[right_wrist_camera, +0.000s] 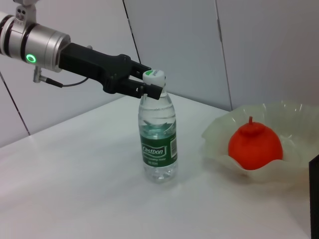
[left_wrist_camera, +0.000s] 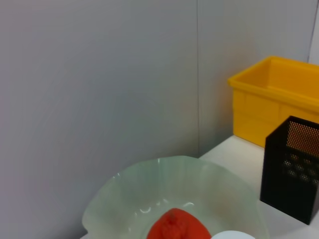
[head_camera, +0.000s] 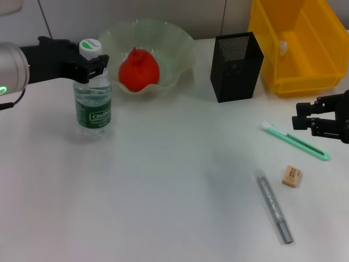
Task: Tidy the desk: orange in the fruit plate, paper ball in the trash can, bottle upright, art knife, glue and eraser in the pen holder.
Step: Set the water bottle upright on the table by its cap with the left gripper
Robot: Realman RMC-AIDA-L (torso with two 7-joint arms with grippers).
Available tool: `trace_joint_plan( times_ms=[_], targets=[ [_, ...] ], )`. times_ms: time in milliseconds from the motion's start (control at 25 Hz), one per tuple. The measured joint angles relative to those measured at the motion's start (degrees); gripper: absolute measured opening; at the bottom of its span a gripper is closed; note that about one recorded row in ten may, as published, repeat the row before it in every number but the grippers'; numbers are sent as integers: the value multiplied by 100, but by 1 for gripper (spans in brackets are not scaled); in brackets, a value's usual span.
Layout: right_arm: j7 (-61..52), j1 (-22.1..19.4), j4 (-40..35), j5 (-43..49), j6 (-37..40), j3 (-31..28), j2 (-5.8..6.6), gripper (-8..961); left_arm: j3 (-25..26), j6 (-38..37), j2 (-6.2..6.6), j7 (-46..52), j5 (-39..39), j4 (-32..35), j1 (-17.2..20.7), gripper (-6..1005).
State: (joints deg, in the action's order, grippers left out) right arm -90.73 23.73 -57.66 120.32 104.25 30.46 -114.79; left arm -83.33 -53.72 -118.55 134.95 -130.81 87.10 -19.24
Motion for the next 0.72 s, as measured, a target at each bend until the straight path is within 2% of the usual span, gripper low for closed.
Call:
trace_joint_plan(
  times_ms=[440, 720],
  targets=[
    [-24, -6, 1, 0, 1, 5, 0, 353, 13, 483, -1, -350, 239, -113, 243, 434],
    [-60, -1, 1, 0, 24, 4, 0, 353, 230, 610, -1, -877, 989, -444, 367, 434]
  ],
)
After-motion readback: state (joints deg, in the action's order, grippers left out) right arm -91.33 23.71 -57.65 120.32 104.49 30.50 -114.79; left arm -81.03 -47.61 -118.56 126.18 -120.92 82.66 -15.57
